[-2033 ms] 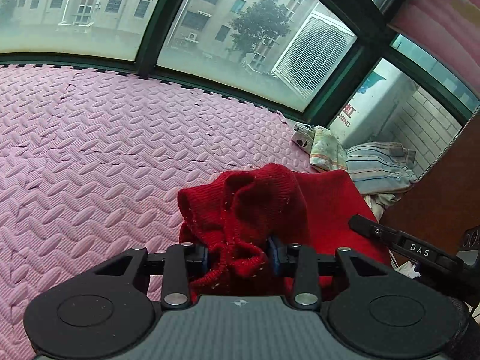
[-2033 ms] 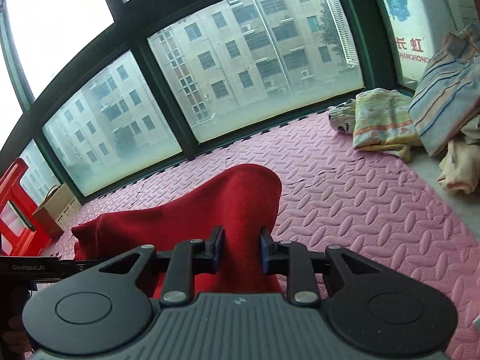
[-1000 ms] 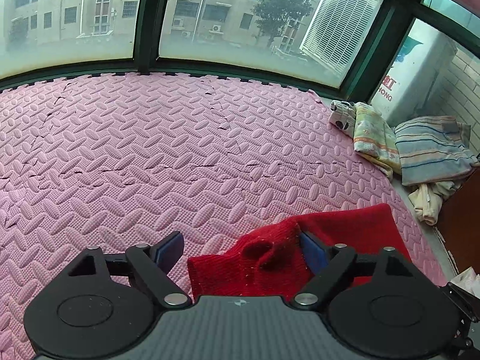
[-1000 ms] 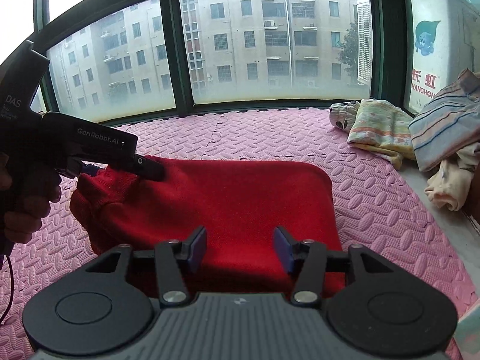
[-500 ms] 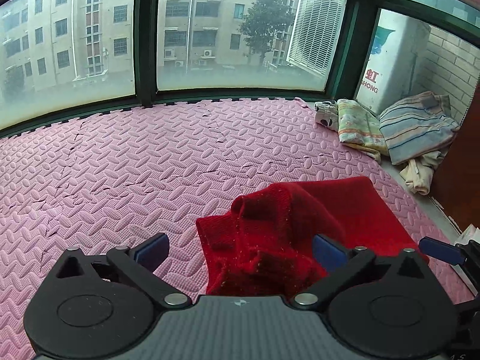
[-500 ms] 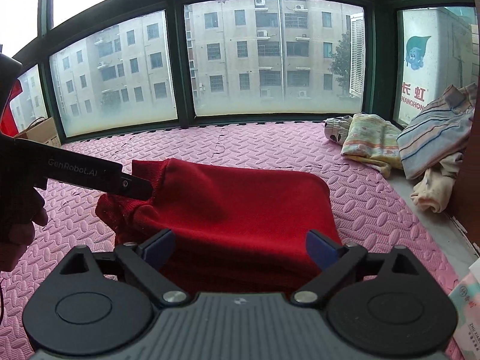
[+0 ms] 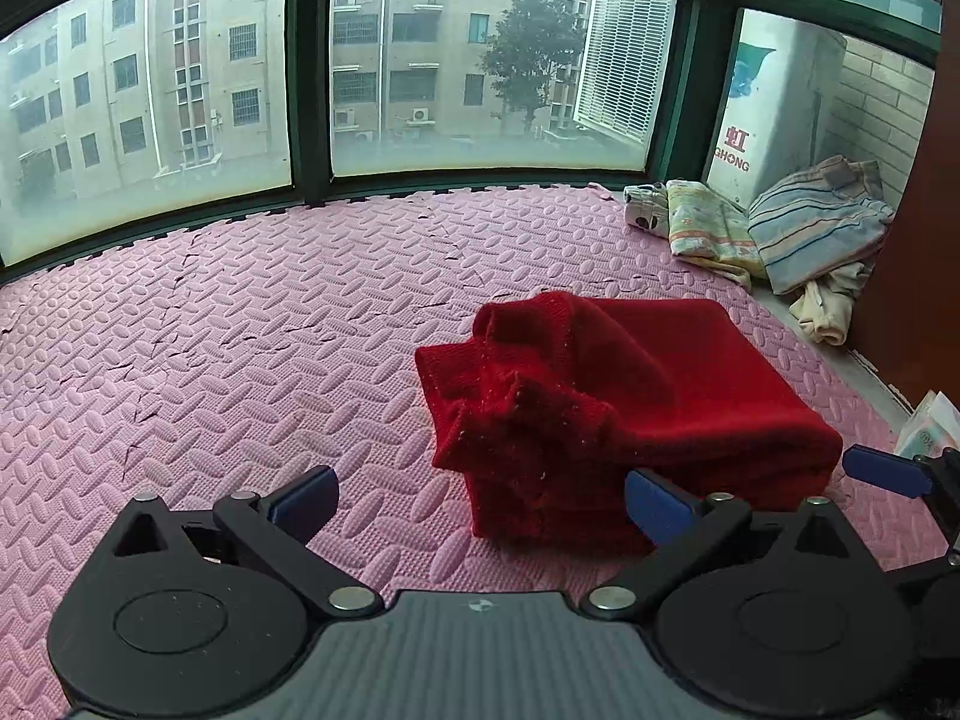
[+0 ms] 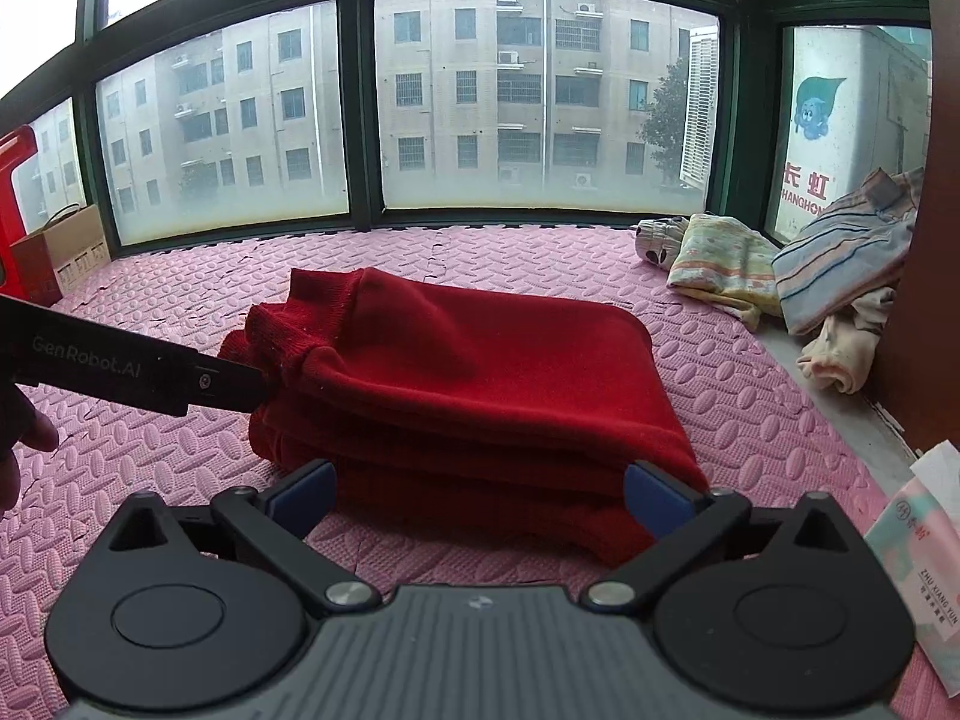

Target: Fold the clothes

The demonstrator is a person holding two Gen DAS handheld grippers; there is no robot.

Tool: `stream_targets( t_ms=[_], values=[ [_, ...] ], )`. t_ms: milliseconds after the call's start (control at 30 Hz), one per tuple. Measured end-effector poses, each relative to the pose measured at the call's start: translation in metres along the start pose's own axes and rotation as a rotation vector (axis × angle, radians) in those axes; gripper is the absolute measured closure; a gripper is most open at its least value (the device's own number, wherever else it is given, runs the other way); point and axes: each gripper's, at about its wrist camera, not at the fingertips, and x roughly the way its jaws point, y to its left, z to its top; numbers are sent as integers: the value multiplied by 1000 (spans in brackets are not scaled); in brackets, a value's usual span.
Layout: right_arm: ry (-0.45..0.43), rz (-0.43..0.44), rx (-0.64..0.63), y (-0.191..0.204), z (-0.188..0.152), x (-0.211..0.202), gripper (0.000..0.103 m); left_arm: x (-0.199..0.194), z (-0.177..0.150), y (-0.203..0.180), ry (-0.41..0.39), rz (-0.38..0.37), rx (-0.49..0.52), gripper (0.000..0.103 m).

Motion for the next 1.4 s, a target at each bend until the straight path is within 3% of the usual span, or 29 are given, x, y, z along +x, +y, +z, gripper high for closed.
stream_targets(
  t_ms=[533,700,1000,1400],
  values=[
    [36,-45,9,7,-14,-3,0,-9,-29,-7,17,42,64,0],
    [39,-53,12,7,-16,-5,0,-13,-32,-5,23,-16,55,0],
    [39,-65,13,7,-18,-9,0,-23,-38,-5,-23,-7,40,0],
    [39,-72,25,7,-21,-13,0,-27,-45,-6,-14,-8,32,0]
  ],
)
